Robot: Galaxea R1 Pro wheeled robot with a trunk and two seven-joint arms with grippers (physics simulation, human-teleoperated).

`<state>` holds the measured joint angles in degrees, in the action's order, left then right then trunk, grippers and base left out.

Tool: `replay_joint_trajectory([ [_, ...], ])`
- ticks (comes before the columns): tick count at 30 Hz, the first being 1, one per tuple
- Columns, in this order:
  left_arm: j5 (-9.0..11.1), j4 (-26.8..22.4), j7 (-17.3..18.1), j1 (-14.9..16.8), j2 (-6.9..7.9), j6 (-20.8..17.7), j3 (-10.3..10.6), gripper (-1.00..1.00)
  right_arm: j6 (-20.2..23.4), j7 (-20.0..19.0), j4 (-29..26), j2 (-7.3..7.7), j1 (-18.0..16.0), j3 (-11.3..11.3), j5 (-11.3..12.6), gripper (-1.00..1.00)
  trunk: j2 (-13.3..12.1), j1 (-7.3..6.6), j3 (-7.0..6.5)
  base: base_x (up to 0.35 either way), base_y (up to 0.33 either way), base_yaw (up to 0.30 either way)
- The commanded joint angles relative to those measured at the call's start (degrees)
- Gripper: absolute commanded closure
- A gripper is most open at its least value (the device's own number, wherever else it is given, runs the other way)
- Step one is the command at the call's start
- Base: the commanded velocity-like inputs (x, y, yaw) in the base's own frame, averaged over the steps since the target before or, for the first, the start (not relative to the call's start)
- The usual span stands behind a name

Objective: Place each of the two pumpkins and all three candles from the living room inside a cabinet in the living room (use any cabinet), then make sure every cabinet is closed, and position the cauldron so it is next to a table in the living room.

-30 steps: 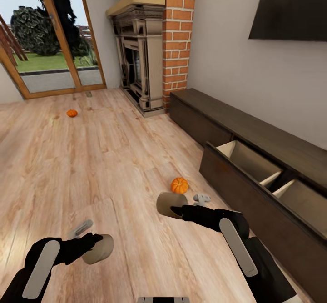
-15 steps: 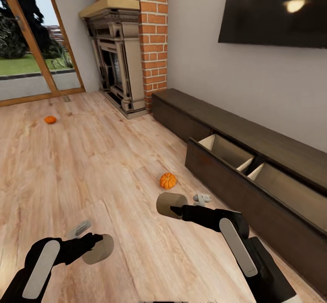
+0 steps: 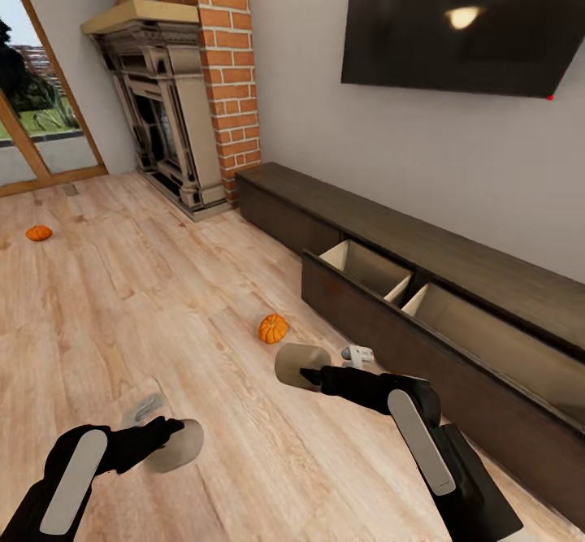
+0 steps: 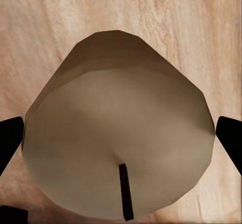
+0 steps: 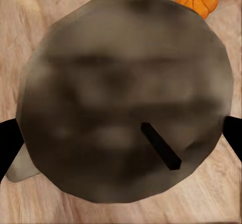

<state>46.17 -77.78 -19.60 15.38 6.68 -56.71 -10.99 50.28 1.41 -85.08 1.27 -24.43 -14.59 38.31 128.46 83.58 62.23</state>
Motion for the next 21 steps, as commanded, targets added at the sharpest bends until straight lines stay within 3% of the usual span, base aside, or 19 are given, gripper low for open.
replay_joint_trajectory([
  [1, 0.1, 0.0, 0.0, 0.0, 0.0, 0.0, 0.0, 1.0, 0.0, 0.0, 0.0, 0.0, 0.0, 0.0, 0.1, 1.0, -0.4, -0.23, -0.19, 0.0, 0.0, -0.28],
  [21, 0.1, 0.0, 0.0, 0.0, 0.0, 0.0, 0.0, 1.0, -0.1, 0.0, 0.0, -0.04, 0.0, 0.0, 0.1, 1.0, -8.4, -4.62, -3.78, 0.0, 0.0, -0.28],
])
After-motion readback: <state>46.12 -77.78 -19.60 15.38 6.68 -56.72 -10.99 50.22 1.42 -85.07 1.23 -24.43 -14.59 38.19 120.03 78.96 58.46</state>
